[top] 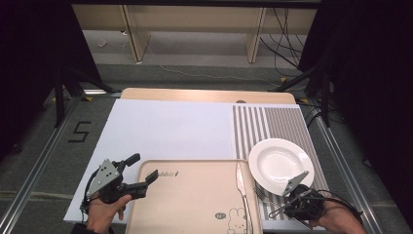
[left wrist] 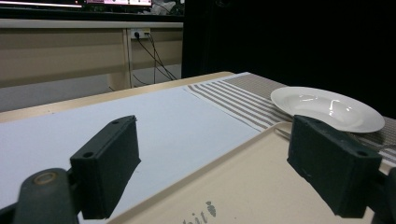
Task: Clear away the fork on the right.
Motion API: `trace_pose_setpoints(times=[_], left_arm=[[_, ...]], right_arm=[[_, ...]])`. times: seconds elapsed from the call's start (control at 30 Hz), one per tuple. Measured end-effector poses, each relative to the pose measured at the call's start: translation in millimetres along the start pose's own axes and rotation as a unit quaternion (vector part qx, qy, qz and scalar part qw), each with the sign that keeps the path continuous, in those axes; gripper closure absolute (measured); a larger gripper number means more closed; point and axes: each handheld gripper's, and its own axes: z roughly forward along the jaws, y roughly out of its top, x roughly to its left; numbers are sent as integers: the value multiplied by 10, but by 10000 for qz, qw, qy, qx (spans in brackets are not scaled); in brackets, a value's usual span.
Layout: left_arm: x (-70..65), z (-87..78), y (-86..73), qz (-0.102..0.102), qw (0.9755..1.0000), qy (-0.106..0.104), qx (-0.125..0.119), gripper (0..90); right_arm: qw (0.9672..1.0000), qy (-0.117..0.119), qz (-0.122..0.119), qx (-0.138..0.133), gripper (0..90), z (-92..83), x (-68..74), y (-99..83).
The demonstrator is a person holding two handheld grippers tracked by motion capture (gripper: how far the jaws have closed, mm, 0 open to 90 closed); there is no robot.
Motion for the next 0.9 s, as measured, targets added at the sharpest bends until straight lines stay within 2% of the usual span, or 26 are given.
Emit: trace_pose_setpoints(times=[0.17, 0.23, 0.4, 0.53, 0.6, 0.77, 0.83, 0.9], left_arm=[[0, 1, 0, 1, 10000, 2, -2, 160], [-1, -1, 1, -3, 10000, -3, -3, 160], [0, -3, 1, -3, 10000, 4, -7, 160], [1, -3, 0, 3, 10000, 14, -3, 160], [2, -2, 0, 4, 10000, 13, -6, 160], [2, -3, 0, 11, 10000, 19, 0, 160], [1, -1, -1, -5, 10000, 18, 2, 160], [2, -4, 0, 5, 10000, 20, -4, 160]], right_arm=[[9995, 174, 52, -239, 836, -8, 17, 45], [9985, 338, 122, -407, 836, -23, 20, 63], [9949, 575, 252, -787, 835, -50, 25, 107], [9929, 603, 377, -949, 836, -63, 28, 135], [9914, 694, 398, -1033, 836, -63, 26, 155], [9883, 783, 378, -1253, 836, -68, 44, 211], [9871, 814, 445, -1308, 836, -67, 58, 247], [9851, 895, 387, -1416, 835, -58, 59, 290]])
